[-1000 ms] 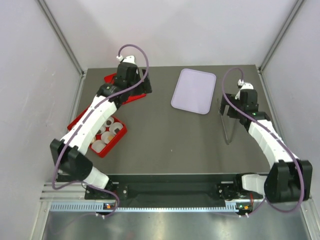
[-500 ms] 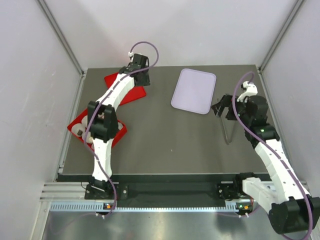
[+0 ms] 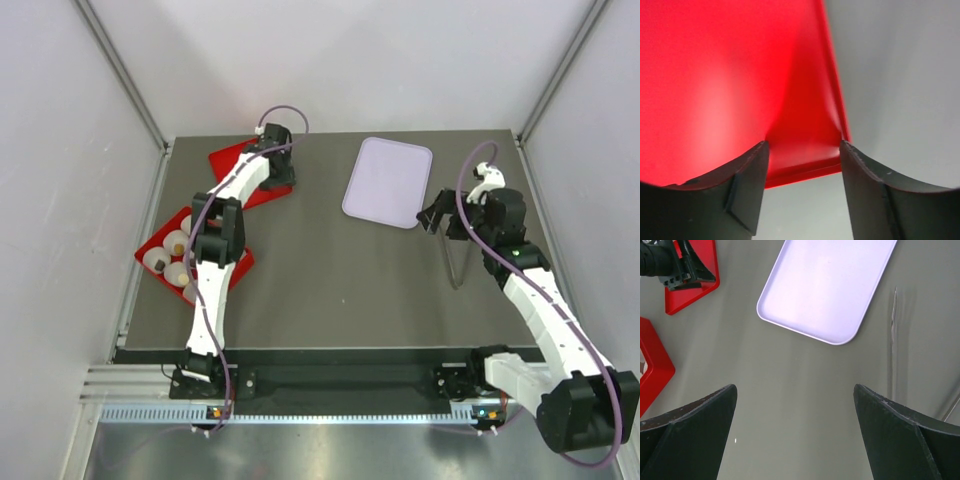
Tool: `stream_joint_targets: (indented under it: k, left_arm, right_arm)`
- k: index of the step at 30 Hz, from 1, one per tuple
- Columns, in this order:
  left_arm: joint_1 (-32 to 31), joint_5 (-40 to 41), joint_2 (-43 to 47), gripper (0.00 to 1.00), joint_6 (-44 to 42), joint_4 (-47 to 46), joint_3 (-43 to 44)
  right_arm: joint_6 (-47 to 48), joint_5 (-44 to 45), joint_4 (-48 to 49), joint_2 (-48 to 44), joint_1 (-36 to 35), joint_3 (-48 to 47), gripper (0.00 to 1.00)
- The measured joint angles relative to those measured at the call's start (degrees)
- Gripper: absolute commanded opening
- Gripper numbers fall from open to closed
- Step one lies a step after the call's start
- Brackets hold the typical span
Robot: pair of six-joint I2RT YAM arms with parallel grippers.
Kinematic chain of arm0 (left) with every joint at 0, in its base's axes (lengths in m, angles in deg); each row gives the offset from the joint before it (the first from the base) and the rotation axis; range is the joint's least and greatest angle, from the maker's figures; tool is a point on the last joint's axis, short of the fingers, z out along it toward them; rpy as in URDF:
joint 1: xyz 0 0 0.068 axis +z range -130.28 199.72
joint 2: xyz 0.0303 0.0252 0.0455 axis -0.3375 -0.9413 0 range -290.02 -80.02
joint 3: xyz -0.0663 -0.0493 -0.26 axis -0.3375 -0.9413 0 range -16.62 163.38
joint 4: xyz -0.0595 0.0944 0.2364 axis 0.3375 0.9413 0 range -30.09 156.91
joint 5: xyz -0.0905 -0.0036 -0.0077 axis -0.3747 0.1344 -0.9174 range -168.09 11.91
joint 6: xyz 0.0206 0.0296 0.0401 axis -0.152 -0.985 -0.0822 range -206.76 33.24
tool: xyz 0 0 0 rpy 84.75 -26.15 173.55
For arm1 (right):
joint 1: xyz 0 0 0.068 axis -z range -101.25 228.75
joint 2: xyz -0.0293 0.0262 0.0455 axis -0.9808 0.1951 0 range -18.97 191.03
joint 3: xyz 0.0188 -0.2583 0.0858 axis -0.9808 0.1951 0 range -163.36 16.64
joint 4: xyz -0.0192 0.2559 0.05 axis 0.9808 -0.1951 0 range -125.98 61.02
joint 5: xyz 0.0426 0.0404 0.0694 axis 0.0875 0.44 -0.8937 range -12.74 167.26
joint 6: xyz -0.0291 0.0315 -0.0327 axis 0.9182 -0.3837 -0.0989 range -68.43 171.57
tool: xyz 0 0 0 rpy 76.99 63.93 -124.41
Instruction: Pack the chocolate
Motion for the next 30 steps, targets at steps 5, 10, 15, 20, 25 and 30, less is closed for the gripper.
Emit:
stream_joint_targets:
  k: [5, 10, 15, 20, 25, 30]
  left_arm:
    - [-0.1, -2.0, -0.5, 0.61, 0.5, -1.4, 0.5]
    - [-0.1, -3.8, -0.3, 0.58, 0.3, -2.7, -0.2]
    - [-1.2, -5.2, 3.0, 0.58, -0.1, -5.8, -6.1]
    - [-4.7, -7.3, 6.7, 0.59, -0.6, -6.1, -12.0]
    - [-8.0, -10.2, 7.9, 0.59, -3.1, -5.5, -13.7]
    - [-9.2, -9.6, 8.0, 0.58, -4.6, -2.0, -12.1]
  right_arm:
    - [0.0, -0.1, 1.0, 1.3, 0.0, 0.0, 0.99]
    - [0.0, -0.2, 1.2, 1.4, -0.3, 0.1, 0.99]
    - [0.1, -0.5, 1.6, 1.5, -0.4, 0.4, 0.99]
    - [0.0, -1.0, 1.6, 1.6, -0.6, 0.4, 0.99]
    - [0.1, -1.4, 1.6, 1.6, -1.1, 0.4, 0.99]
    - [0.1, -1.3, 1.6, 1.6, -1.1, 0.5, 0.99]
